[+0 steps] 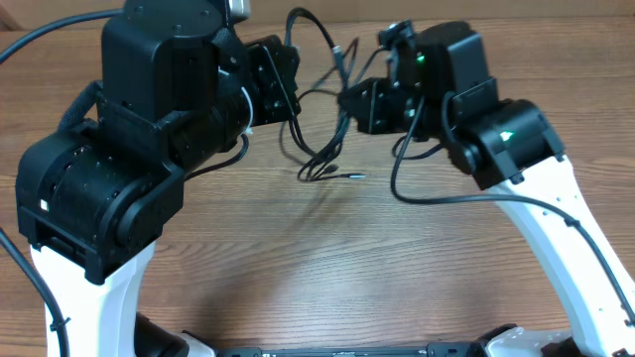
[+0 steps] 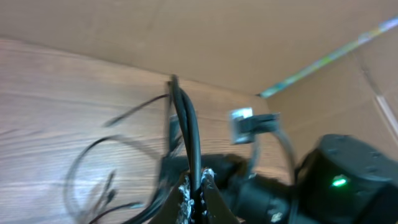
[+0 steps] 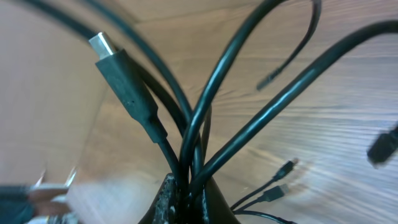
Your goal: Untangle cables
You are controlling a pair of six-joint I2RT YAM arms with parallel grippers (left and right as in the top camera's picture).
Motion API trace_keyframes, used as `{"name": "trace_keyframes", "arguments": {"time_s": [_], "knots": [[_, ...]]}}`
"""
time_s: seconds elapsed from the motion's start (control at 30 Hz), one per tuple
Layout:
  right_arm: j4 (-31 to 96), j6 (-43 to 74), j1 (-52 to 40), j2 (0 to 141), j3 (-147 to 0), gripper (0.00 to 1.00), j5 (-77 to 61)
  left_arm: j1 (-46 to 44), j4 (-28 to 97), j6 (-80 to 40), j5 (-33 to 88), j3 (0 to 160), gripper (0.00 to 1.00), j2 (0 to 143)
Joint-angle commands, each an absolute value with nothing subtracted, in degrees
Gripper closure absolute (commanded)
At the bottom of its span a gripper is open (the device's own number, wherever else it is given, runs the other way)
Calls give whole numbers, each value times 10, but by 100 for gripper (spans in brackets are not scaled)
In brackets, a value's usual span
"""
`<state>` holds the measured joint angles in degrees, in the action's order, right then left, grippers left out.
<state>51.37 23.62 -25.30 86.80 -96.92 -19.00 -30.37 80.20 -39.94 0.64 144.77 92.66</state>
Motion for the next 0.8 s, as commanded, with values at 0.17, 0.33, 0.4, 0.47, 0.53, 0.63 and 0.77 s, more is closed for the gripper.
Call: {"name": "trace_keyframes", "arguments": {"time_s": [0.17, 0.33, 0.4, 0.47, 0.53, 0.63, 0.77], "knots": [[515, 182, -161, 863, -968, 96, -218, -303, 865, -383, -114, 1461, 96, 914], [518, 174, -111, 846, -968, 96, -241, -303, 888, -384, -157, 1461, 96, 914], [521, 164, -91, 834, -968, 96, -241, -303, 899, -384, -178, 1461, 96, 914], [524, 159, -70, 820, -968, 96, -241, -303, 914, -390, -198, 1461, 96, 914], [528, 145, -47, 804, -968, 96, -241, -303, 928, -390, -218, 1461, 96, 914], [538, 122, -6, 781, -968, 96, -241, -297, 943, -390, -236, 1461, 96, 914], [546, 102, 45, 755, -968, 96, -241, -280, 960, -389, -248, 1461, 96, 914]]}}
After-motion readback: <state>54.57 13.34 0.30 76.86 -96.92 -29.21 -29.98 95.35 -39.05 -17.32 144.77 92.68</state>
